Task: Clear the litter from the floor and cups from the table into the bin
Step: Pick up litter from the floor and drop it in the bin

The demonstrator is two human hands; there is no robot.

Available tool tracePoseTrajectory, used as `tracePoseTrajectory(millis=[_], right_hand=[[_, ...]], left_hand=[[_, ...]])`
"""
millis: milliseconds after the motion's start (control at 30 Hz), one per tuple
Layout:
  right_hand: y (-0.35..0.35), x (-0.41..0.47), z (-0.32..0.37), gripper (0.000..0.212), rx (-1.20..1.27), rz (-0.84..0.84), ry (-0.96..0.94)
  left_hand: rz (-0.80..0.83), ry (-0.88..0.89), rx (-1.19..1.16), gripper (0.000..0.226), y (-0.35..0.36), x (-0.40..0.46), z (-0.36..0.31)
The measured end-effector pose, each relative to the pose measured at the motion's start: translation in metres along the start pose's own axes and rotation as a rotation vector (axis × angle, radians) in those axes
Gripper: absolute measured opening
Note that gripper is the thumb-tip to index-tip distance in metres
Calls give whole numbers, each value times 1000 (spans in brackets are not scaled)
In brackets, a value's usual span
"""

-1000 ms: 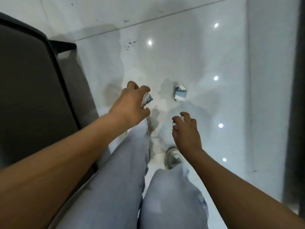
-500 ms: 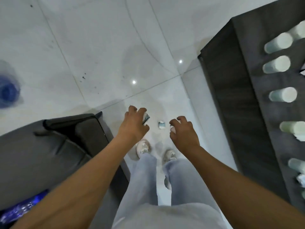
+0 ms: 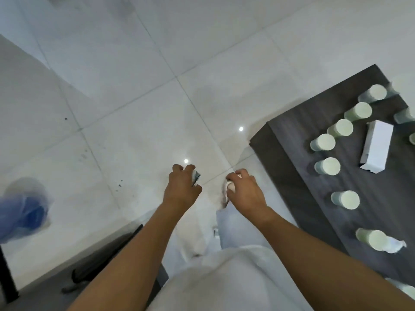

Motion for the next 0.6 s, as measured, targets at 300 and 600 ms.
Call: tracePoseTrajectory(millis=[300, 600], right_hand=[[-153, 127, 19, 38, 4, -38, 26], [-277, 265, 46, 37, 84, -225, 173]], left_hand=[[-13, 106, 57, 50, -97, 125, -127], [-10, 313, 225, 54, -207, 283, -214]])
Point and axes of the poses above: each hand's wrist, its own x-axis towards the middle knuckle, its own y-axis out of the palm, z = x × y, the point moved 7 cm from there along x, towards the middle knuckle, and after that the axes turned 12 degrees about x, right-handed, at the moved point
